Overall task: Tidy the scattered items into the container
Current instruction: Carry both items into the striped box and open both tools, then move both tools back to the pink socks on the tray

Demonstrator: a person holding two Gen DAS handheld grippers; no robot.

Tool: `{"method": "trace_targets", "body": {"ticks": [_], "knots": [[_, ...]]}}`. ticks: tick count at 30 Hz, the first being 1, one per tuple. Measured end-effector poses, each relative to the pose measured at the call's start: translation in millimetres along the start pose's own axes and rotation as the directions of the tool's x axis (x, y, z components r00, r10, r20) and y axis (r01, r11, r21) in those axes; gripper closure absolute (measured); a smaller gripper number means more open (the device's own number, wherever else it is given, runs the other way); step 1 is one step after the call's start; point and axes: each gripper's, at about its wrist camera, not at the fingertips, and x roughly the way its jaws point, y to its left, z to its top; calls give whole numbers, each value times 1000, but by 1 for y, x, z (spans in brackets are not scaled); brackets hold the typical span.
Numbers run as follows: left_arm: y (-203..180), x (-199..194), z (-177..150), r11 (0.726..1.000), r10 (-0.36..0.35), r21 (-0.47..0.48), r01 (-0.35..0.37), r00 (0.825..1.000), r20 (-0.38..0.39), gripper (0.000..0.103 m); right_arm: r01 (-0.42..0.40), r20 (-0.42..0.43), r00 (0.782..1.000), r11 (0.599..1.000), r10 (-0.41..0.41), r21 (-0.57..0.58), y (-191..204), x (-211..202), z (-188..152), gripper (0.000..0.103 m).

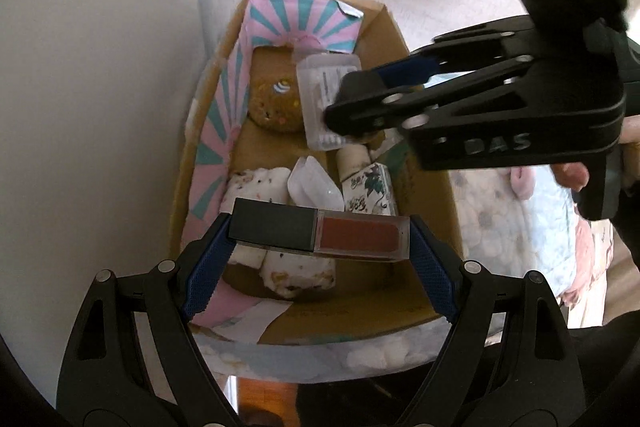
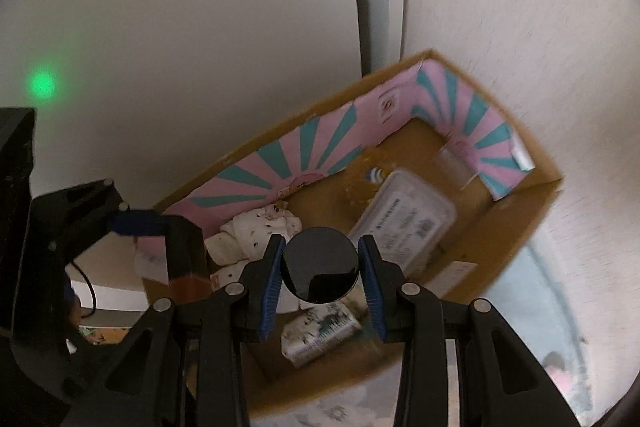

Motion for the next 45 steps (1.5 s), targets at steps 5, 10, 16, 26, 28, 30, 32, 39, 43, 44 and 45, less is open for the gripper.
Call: {"method": "trace_targets", "body": {"ticks": [5,10,16,26,28,30,32,39,43,44,45], "knots": [[0,9,-1,1000,-11,11,12,1000,-13,20,-9,-12,1000,1000,9,11,2,9,4,69],[-4,11,0,1000,-5,29,5,1000,-19,20,-18,10,1000,1000,18,25,2,6,8,68],[-12,4,2,999,27,43,-27,1000,-15,1,-28,35,999,997,26,67,1,-5,11,42],[-32,-21,7,996,30,79,-33,999,33,0,-6,102,995,995,-4,96,-9,-40,4,42],[-39,-25,7,996,25,85,-28,999,38,0,-2,118,993,995,-10,102,-11,-53,-2,42],[-46,-28,6,995,22,92,-26,999,43,0,9,127,992,994,-23,106,-14,-60,-5,42],[-53,-31,8,995,19,100,-24,999,49,0,12,139,990,993,-28,117,-17,-67,-8,42],[-76,-48,23,988,21,149,-35,995,94,0,65,205,974,984,-99,165,-35,-130,-29,42],[-94,-60,38,984,15,177,-37,992,127,0,101,233,961,971,-151,215,-61,-177,-51,42],[-101,-63,42,981,7,192,-33,991,137,0,108,237,958,969,-161,222,-66,-185,-55,42],[-107,-66,44,978,1,204,-31,989,145,0,121,240,954,964,-178,236,-73,-194,-62,42]]}}
